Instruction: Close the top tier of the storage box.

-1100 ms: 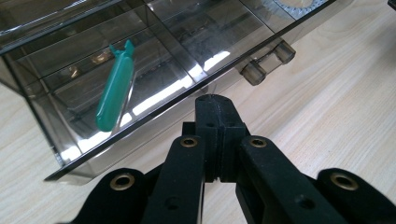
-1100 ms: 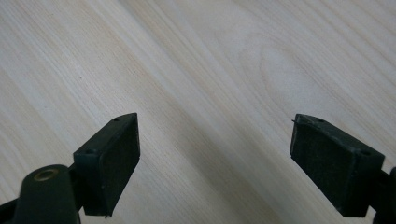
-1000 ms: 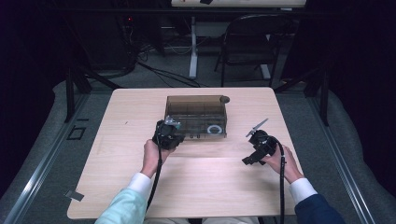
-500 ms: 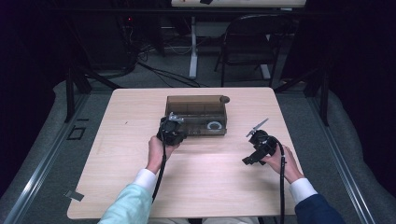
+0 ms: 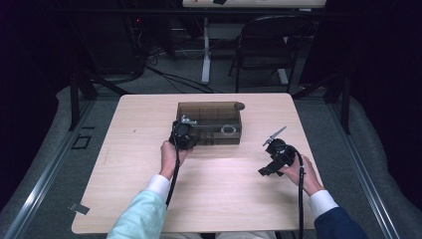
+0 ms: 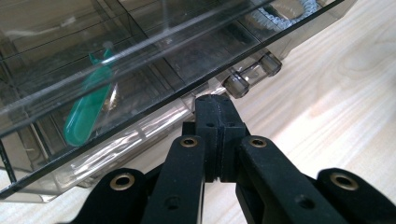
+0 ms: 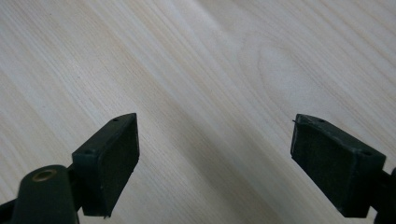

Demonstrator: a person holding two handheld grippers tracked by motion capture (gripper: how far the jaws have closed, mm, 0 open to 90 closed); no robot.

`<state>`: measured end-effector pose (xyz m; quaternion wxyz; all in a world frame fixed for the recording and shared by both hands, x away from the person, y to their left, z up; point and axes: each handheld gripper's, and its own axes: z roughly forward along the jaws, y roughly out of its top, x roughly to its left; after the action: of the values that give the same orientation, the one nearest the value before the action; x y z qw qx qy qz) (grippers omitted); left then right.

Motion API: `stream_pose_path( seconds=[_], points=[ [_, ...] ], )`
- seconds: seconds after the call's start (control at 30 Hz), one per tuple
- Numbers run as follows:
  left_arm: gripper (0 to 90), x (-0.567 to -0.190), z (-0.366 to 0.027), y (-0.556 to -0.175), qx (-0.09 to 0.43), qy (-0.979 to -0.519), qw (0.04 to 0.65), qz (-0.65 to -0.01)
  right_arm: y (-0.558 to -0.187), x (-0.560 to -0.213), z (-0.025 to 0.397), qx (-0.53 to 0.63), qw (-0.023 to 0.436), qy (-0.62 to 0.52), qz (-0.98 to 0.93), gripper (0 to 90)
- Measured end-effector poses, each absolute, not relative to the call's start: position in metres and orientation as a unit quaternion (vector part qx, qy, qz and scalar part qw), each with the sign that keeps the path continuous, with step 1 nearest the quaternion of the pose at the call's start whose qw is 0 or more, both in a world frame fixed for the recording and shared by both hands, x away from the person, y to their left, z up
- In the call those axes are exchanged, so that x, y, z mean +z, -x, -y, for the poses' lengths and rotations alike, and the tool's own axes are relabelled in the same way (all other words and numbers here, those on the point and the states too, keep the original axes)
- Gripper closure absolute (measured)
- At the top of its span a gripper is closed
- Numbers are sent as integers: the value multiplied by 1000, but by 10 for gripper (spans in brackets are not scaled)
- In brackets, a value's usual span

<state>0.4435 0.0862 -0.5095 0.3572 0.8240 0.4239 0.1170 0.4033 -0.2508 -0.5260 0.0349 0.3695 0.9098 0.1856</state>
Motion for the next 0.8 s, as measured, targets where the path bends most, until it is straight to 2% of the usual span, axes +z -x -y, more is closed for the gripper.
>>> stream_pose_path(
  seconds=[0.8],
  points=[
    [900,-512,-87,-460,126,-817,347,-443,-403,-527,251,185,36,-374,-908,152]
  ],
)
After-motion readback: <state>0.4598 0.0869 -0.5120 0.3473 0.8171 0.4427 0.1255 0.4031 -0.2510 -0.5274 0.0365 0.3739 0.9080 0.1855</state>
